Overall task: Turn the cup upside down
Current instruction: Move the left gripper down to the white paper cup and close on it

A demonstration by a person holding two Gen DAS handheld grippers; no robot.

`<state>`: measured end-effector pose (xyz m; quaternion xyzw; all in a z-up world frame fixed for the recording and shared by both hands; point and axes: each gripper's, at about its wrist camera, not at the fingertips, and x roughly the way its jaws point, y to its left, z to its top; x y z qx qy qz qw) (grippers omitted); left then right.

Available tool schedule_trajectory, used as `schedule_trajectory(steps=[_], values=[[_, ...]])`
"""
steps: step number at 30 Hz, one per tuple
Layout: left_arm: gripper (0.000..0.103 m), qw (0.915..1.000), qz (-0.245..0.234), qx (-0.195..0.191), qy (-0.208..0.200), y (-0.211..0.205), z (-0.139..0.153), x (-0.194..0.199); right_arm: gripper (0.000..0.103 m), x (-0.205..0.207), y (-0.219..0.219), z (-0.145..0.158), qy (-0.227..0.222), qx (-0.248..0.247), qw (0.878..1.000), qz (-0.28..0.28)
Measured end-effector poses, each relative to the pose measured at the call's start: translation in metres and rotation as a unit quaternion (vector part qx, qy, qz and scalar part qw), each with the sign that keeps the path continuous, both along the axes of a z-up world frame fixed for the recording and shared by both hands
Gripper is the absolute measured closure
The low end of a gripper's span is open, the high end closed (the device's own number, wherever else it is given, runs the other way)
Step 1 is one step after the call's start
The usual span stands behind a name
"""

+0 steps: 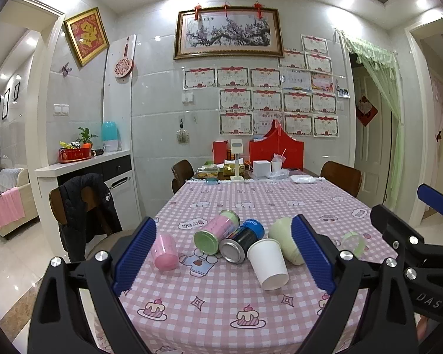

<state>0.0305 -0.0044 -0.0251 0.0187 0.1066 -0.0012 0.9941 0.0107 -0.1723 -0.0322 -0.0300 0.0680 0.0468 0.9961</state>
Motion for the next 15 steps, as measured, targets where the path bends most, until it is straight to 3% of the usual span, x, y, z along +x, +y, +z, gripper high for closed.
schedule_trajectory(steps=[6, 12, 15], values=[[0.012, 0.9994, -0.004, 0.007, 0.033, 0.001, -0.016, 0.02, 0.008, 0.018, 0.0, -0.013, 0.034, -0.003, 0.999, 0.001], [0.012, 0.9954, -0.007, 0.017, 0.094, 0.005, -0.046, 0.057, 0.008, 0.048, -0.001, -0.038, 0.086, -0.004, 0.996, -0.004], [0.012, 0.9913, -0.019, 0.004, 0.13, 0.011, -0.064, 0.077, 0.008, 0.064, -0.005, -0.052, 0.109, 0.002, 0.994, -0.009]])
